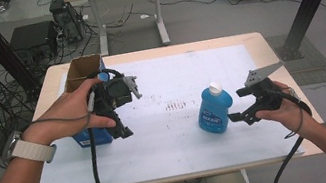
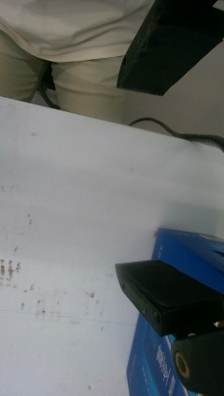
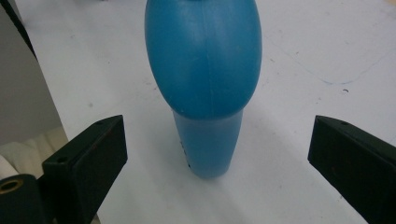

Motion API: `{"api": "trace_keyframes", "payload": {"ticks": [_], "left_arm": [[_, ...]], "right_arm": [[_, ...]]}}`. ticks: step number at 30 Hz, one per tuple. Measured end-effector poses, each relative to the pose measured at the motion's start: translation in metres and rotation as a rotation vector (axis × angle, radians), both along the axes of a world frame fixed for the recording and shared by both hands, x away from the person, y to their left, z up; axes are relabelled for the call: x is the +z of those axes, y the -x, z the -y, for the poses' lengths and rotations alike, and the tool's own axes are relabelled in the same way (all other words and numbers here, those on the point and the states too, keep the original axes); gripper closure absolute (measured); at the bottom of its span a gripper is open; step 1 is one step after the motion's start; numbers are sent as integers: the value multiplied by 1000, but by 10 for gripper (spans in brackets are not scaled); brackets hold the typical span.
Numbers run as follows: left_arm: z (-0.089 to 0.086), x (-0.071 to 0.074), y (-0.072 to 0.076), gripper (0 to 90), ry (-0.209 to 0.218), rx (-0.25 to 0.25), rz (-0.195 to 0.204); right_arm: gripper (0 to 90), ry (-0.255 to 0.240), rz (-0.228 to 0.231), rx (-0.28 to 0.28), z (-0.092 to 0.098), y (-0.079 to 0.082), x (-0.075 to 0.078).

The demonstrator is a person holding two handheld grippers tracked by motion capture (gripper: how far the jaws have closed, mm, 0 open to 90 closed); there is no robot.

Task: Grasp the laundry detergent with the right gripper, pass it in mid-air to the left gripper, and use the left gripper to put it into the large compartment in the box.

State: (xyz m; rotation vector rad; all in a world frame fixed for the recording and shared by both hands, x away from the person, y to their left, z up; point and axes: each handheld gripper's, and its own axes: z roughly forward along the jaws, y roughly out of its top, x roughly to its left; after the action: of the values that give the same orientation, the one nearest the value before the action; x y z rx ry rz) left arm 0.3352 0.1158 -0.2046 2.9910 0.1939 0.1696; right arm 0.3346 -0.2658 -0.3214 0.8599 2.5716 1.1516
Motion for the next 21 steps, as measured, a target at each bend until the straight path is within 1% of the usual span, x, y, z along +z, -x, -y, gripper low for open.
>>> {"api": "trace_keyframes", "payload": {"ticks": [3,5,8,11,14,16,21], "left_arm": [[0,0,0,109,6,-1,2],[0,0,0,108,6,-3,2],[1,0,0,108,6,-1,2],[1,0,0,109,7,0,2],[0,0,-1,108,9,0,2],[0,0,-1,109,10,-1,3],[1,-1,-1,109,10,-1,2]], "right_arm": [[40,-2,12,-5,1,0,-3],[41,-8,10,-7,1,1,-4],[38,-18,27,-7,1,2,-8],[39,-35,31,-7,1,3,-10],[37,-41,36,-9,2,3,-11],[26,-54,50,-22,3,4,-14],[25,-71,62,-11,3,5,-18]]}}
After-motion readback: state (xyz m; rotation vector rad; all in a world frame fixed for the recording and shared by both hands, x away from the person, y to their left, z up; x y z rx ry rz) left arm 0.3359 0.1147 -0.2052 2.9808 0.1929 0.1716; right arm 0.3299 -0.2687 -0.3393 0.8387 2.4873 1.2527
